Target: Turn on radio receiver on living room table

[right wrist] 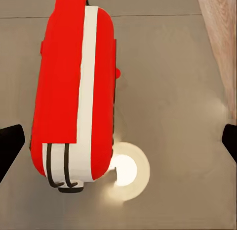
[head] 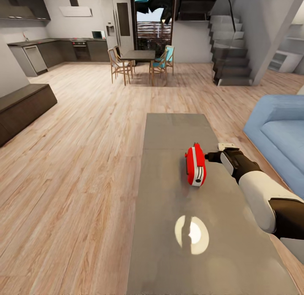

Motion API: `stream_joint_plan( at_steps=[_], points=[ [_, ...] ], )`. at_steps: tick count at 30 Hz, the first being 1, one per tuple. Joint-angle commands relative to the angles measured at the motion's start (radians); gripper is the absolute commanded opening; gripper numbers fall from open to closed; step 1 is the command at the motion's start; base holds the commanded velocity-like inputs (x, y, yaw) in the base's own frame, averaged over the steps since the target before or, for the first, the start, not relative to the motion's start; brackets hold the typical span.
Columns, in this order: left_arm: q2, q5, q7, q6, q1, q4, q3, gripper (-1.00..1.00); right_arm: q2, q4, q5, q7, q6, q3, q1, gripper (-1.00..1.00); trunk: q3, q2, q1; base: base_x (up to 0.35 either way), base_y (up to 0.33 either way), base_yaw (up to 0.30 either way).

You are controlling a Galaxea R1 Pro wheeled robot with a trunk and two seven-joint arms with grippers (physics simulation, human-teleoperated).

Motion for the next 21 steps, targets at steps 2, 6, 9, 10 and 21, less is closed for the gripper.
stream_joint_plan(
  at_steps=[2,6,9,10,21],
  points=[
    [0.0,0.0,0.0,0.0,0.0,0.0,0.0,1.0,-0.005,0.0,-0.001,0.0,0.0,0.0,0.0,1.0,-0.003,0.0,0.0,0.0,0.0,0.0],
    [-0.001,0.0,0.0,0.0,0.0,0.0,0.0,1.0,-0.009,0.001,-0.001,0.0,0.001,0.0,0.0,1.0,-0.01,0.0,0.0,0.0,0.0,0.0],
    [0.0,0.0,0.0,0.0,0.0,0.0,0.0,1.0,-0.009,0.001,-0.001,0.0,0.001,0.0,0.0,1.0,-0.015,0.0,0.0,0.0,0.0,0.0],
    [0.0,0.0,0.0,0.0,0.0,0.0,0.0,1.0,-0.009,0.001,-0.001,0.001,0.0,0.0,0.0,1.0,-0.016,0.0,0.0,0.0,0.0,0.0],
    [-0.001,0.0,0.0,0.001,0.0,0.001,0.0,1.0,0.022,0.001,-0.002,0.014,-0.006,0.005,0.0,1.0,-0.034,0.0,0.0,0.0,0.0,0.0]
  ],
)
